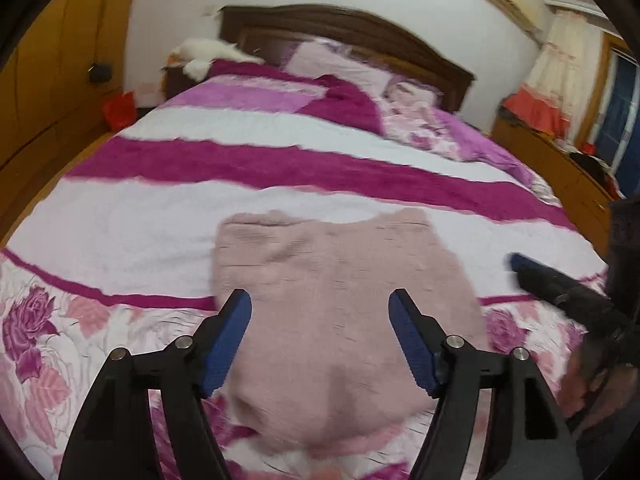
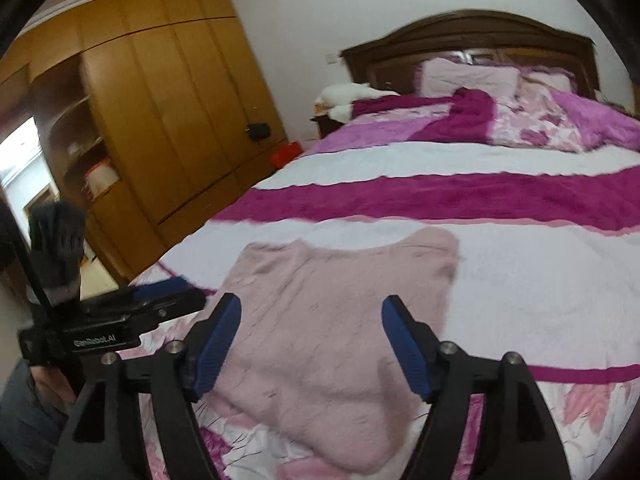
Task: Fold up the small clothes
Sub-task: 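Move both tools to the side edge of the cardigan bundle and close on it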
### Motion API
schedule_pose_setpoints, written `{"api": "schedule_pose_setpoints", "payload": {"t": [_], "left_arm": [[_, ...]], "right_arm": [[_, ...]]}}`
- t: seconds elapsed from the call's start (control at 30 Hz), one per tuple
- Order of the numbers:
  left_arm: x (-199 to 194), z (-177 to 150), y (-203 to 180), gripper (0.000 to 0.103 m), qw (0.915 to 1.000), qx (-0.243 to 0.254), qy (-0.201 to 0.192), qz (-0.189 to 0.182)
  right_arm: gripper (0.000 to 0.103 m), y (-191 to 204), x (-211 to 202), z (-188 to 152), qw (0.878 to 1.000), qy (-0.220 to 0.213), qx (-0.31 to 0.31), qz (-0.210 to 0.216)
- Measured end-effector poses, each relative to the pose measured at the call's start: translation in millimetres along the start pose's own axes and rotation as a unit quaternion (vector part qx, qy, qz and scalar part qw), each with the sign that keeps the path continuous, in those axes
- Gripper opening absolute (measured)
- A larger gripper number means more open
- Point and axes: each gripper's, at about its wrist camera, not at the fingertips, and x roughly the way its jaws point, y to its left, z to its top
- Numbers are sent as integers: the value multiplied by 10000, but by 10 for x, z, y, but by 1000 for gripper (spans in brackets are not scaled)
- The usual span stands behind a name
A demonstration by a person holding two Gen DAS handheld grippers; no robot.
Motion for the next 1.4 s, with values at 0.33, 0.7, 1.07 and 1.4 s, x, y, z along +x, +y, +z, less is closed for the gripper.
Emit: {"api": "schedule_pose_setpoints", "payload": {"t": [0.33,0.7,1.07,1.4], "left_arm": [[508,-109,646,57,9920,-892,883,133],[849,-138,960,64,9726,-1837,1317,-539],[941,-62,1018,62,9611,-2056,1457,-1126],[1089,-68,785,51,9573,-2013,1515,-1417]], "right_arm": [[79,-721,191,-254,9953,631,593,-444],[84,-1322,513,-394,9828,534,1762,112],[79,-1131,767,-360,9754,924,1689,1073],[79,-1045,1228,-280,9678,1066,1879,1294]]}}
